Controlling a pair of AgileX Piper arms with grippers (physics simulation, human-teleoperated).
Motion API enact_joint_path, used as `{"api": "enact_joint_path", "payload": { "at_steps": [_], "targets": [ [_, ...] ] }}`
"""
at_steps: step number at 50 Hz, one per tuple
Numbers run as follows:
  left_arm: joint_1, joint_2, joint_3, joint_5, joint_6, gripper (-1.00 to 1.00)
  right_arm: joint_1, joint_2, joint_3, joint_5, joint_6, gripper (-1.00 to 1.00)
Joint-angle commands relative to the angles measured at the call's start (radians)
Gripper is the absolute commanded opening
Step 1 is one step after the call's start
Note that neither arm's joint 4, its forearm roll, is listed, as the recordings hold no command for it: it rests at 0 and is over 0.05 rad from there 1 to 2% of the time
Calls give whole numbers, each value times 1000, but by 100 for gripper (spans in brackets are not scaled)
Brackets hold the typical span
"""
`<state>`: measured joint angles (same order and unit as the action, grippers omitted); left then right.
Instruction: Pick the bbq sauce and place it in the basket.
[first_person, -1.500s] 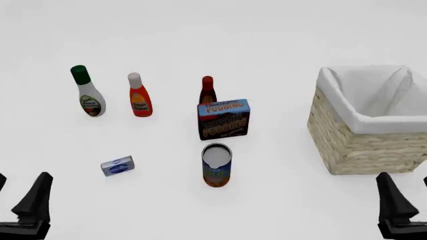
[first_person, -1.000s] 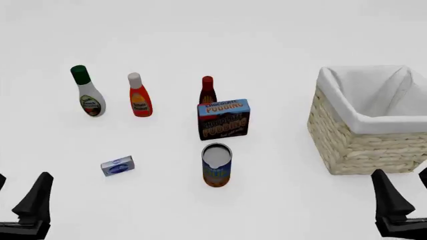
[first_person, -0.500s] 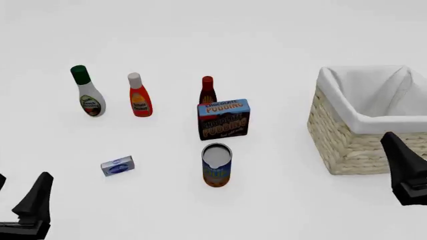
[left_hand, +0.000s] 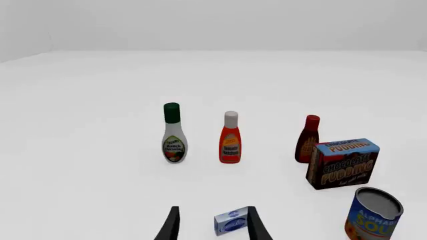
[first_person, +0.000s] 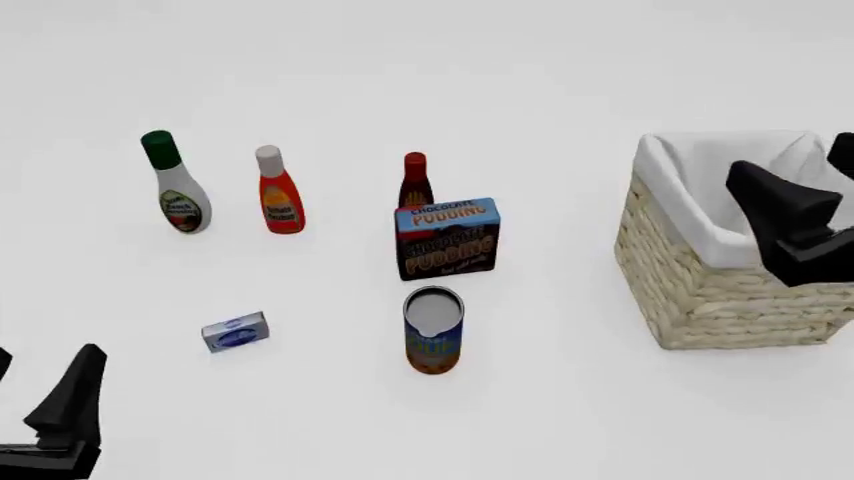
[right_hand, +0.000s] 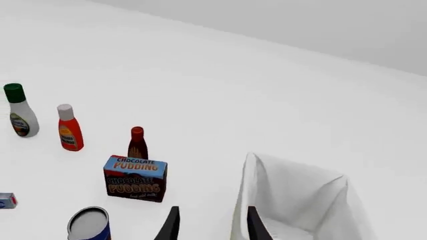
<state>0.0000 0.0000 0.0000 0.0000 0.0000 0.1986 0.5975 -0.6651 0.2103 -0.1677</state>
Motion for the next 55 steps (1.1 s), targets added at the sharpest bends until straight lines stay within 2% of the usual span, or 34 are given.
{"api": "enact_joint_path", "payload": {
  "at_steps": [1, 4, 9, 12, 17, 19, 21, 22, 26, 28, 35, 49, 55],
  "targets": [
    [0, 0, 0, 0, 0, 100, 44, 176, -188, 64, 38, 100],
    [0, 0, 0, 0, 0, 100, 59, 242, -260, 89, 94, 100],
    [0, 0, 0, 0, 0, 100, 81, 305, -322, 98, 63, 100],
    [0, 0, 0, 0, 0, 100, 92, 368, -371, 110, 90, 100],
    [0, 0, 0, 0, 0, 100, 106, 437, -419, 109, 79, 100],
    [0, 0, 0, 0, 0, 100, 123, 521, -475, 102, 94, 100],
    [0, 0, 0, 0, 0, 100, 127, 528, -482, 101, 96, 100],
    [0, 0, 0, 0, 0, 100, 137, 575, -518, 96, 74, 100],
    [0, 0, 0, 0, 0, 100, 151, 638, -574, 90, 81, 100],
    [0, 0, 0, 0, 0, 100, 160, 687, -608, 79, 58, 100],
    [0, 0, 0, 0, 0, 100, 178, 783, -696, 85, 72, 100],
    [0, 0, 0, 0, 0, 100, 214, 975, -908, 158, 88, 100],
    [0, 0, 0, 0, 0, 100, 223, 1025, -960, 169, 92, 100]
  ]
}}
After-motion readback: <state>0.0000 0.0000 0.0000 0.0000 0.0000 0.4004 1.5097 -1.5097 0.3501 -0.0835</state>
